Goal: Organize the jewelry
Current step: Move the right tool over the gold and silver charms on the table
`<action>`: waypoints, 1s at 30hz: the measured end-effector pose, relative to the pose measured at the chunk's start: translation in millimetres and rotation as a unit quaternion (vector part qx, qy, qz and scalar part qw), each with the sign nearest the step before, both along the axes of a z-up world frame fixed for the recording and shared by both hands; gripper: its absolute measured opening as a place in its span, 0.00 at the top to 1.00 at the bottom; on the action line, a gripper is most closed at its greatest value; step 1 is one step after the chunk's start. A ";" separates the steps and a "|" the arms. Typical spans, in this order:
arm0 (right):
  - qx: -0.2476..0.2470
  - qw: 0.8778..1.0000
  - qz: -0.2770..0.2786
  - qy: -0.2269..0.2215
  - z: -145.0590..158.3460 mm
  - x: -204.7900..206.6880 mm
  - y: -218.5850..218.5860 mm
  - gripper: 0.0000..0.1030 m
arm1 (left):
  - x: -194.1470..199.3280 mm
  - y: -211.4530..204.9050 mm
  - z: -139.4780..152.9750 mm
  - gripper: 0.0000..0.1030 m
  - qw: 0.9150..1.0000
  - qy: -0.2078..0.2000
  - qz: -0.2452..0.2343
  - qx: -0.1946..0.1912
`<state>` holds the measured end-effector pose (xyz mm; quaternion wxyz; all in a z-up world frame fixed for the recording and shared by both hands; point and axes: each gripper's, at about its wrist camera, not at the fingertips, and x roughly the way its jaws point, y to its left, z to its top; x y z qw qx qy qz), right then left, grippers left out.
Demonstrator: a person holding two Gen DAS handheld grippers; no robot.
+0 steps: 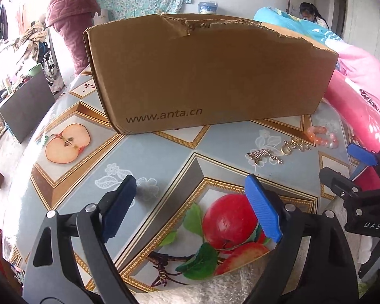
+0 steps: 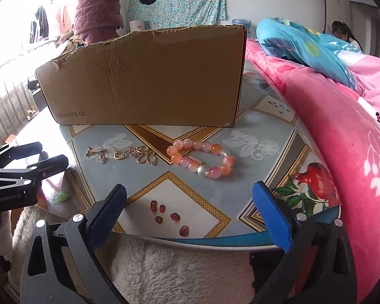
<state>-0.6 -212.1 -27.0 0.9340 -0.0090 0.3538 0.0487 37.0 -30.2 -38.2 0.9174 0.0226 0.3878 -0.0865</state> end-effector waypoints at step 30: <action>0.001 1.000 -0.003 -0.014 -1.0 5.1 4.0 0.05 | 35.4 -49.4 9.6 0.87 0.970 0.035 -0.235 0.042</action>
